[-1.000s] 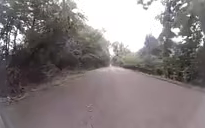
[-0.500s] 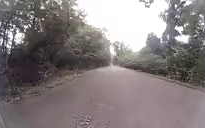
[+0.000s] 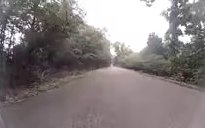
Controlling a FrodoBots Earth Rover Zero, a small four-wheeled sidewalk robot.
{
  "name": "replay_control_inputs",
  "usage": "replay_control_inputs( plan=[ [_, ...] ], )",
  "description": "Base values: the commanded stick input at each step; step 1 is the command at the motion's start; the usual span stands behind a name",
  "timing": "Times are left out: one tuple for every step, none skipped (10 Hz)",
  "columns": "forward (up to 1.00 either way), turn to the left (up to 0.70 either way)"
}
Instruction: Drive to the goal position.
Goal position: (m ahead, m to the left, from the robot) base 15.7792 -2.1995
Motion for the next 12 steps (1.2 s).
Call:
replay_control_inputs(
  plan=[
    [0.70,0.00],
    [0.70,0.00],
    [0.70,0.00],
    [0.70,0.00],
    [0.70,0.00],
    [0.70,0.00],
    [0.70,0.00],
    [0.70,0.00],
    [0.70,0.00],
    [0.70,0.00],
    [0.70,0.00],
    [0.70,-0.07]
  ],
)
